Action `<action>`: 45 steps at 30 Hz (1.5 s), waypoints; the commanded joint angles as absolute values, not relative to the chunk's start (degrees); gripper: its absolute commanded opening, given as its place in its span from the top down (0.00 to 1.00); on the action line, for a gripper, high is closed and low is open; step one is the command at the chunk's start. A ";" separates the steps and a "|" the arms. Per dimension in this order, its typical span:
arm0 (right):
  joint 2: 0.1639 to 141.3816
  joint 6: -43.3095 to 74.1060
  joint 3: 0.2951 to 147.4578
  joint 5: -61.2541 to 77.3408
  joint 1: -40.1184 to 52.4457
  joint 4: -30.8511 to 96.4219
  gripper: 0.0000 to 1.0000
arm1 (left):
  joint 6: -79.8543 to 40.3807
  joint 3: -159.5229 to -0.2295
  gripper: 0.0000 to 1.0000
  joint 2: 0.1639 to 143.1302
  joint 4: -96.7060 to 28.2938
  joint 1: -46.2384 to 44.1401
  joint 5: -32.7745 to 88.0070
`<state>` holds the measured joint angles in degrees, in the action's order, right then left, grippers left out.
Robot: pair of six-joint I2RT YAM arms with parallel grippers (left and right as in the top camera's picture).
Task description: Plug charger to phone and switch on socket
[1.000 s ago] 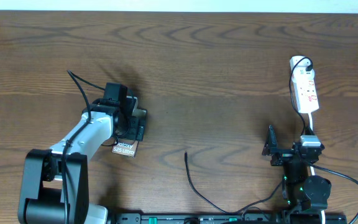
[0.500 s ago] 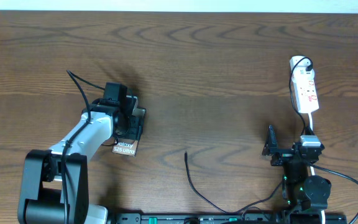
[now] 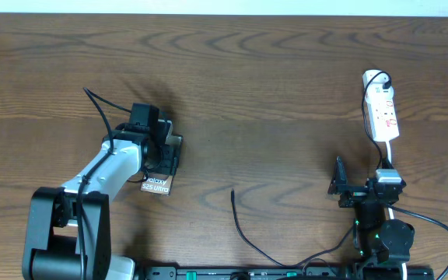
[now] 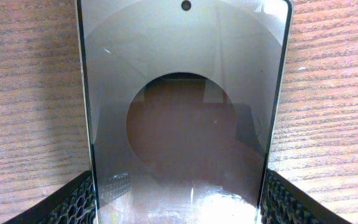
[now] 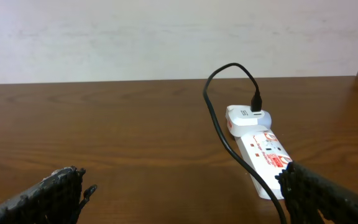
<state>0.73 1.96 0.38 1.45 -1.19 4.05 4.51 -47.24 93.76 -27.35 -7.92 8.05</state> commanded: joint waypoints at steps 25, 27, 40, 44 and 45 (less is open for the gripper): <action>0.75 2.31 0.32 0.99 -0.80 4.32 0.01 | 4.47 -45.21 0.30 94.30 -28.12 -7.81 8.29; 0.75 2.31 0.32 0.99 -0.80 4.29 0.01 | 4.47 -45.21 0.27 94.32 -28.36 -7.81 8.27; 0.75 2.31 0.32 0.99 -0.80 4.32 0.01 | 4.43 -45.21 0.16 96.92 -29.26 -7.81 8.29; 0.75 2.31 0.32 0.99 -0.80 4.32 0.01 | 4.43 -45.21 0.16 97.69 -29.30 -7.81 8.32; 0.75 2.31 0.32 0.99 -0.80 4.29 0.01 | 4.43 -45.21 0.16 97.73 -29.41 -7.81 8.29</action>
